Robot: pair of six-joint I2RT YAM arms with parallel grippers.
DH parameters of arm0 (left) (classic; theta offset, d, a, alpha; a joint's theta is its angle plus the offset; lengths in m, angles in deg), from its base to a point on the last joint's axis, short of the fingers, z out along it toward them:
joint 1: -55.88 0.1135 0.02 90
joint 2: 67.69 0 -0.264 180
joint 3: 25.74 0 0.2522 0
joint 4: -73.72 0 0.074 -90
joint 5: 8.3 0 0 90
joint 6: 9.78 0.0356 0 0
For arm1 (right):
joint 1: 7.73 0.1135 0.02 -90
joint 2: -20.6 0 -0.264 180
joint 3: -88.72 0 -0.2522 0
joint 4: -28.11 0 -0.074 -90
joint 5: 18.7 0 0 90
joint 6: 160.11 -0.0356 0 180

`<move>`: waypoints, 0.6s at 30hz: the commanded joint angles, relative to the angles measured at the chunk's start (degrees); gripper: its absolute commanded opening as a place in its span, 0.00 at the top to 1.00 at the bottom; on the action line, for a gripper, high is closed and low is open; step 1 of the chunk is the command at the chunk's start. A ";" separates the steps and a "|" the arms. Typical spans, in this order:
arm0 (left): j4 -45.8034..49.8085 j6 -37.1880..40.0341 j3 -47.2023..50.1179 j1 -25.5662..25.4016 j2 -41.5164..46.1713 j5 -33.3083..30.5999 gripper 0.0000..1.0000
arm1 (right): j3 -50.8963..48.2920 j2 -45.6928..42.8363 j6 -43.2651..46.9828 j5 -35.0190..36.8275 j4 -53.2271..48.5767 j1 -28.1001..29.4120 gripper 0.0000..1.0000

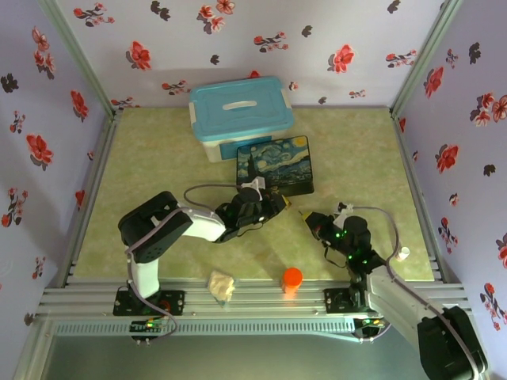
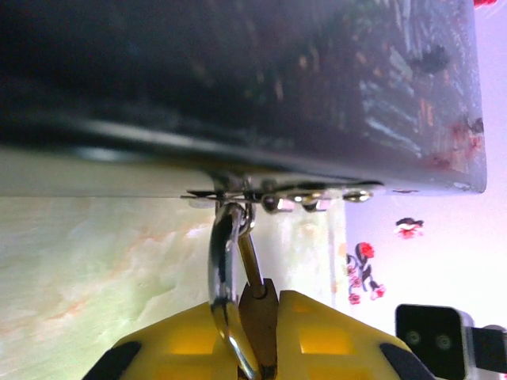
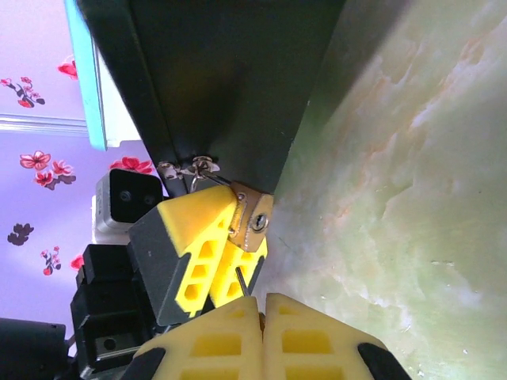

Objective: Unlock the padlock with the key

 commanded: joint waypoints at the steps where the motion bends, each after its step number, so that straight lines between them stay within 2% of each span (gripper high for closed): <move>1: -2.43 -4.62 0.76 0.38 3.39 2.70 1.00 | 2.46 4.71 -1.90 -1.21 7.68 -0.45 1.00; 5: 8.30 0.77 -1.84 0.40 7.46 1.34 1.00 | 5.11 15.79 -2.99 -4.02 16.72 -0.58 1.00; 8: 8.70 1.21 -1.23 0.83 8.84 0.37 1.00 | 5.72 22.87 -4.88 -5.28 25.79 -0.57 1.00; 10: 6.62 -0.09 -0.56 1.07 8.67 0.49 1.00 | 5.96 24.98 -5.15 -5.39 27.87 -0.40 1.00; 18: -0.45 -3.47 -0.35 1.30 8.06 1.48 1.00 | 6.24 22.32 -3.86 -5.71 23.50 -0.12 1.00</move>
